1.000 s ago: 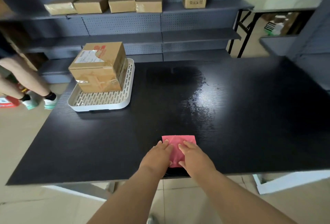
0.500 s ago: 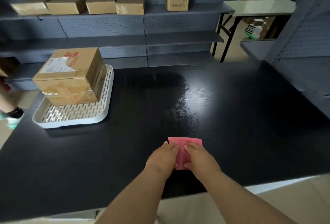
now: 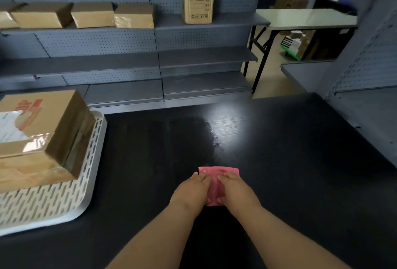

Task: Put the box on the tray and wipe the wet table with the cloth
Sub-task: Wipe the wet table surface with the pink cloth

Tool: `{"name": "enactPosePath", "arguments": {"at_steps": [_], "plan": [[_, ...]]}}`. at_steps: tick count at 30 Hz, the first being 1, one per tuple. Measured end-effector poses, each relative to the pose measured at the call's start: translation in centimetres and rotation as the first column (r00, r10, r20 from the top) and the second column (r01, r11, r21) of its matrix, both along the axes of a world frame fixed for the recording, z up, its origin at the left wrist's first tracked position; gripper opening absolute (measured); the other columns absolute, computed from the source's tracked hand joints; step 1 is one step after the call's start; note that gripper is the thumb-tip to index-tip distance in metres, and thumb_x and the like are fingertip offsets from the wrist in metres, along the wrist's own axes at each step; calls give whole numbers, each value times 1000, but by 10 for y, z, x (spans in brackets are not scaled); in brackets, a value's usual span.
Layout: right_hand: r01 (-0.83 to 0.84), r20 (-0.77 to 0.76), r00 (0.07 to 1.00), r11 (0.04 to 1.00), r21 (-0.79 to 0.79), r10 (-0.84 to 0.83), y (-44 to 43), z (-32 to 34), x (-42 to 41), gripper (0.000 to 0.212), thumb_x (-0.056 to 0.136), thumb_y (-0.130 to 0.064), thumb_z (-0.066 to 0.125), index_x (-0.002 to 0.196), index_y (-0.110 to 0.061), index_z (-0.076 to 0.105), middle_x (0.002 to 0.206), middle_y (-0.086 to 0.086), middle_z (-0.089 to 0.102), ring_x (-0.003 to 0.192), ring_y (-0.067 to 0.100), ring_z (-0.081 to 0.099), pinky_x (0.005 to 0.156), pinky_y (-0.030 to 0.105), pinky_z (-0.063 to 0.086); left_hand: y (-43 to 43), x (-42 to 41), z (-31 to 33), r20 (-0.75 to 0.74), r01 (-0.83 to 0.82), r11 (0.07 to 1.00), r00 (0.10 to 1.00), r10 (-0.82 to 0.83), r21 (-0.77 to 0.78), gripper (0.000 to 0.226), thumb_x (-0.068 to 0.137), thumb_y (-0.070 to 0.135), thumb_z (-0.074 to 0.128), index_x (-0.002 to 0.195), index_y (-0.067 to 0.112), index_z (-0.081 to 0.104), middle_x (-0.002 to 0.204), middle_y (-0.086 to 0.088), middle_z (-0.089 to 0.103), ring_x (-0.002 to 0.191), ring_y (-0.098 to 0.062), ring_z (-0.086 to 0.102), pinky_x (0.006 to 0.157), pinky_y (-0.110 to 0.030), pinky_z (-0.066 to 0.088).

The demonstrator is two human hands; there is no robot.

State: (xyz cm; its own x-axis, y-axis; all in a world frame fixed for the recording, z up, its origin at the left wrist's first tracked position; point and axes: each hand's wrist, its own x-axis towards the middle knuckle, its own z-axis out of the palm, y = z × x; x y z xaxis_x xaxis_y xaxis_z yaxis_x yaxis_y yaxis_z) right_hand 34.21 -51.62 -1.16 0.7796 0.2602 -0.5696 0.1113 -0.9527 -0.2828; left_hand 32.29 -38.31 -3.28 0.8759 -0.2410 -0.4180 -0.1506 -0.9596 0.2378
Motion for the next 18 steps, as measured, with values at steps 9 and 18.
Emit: {"name": "enactPosePath", "arguments": {"at_steps": [9, 18], "plan": [[21, 136, 990, 994, 110, -36, 12, -13, 111, 60, 92, -18, 59, 147, -14, 34, 155, 2, 29, 137, 21, 38, 105, 15, 38, 15, 122, -3, -18, -41, 999, 999, 42, 32, 67, 97, 26, 51, 154, 15, 15, 162, -3, 6, 149, -22, 9, 119, -34, 20], [-118, 167, 980, 991, 65, 106, 23, -15, 215, 68, 90, -22, 63, 149, -12, 31, 158, 3, 23, 141, 22, 33, 116, 35, 31, 16, 211, 10, 21, -136, 988, 991, 134, 79, 68, 96, 26, 53, 153, 15, 17, 161, -2, 12, 147, -19, 19, 115, -33, 25]]}}
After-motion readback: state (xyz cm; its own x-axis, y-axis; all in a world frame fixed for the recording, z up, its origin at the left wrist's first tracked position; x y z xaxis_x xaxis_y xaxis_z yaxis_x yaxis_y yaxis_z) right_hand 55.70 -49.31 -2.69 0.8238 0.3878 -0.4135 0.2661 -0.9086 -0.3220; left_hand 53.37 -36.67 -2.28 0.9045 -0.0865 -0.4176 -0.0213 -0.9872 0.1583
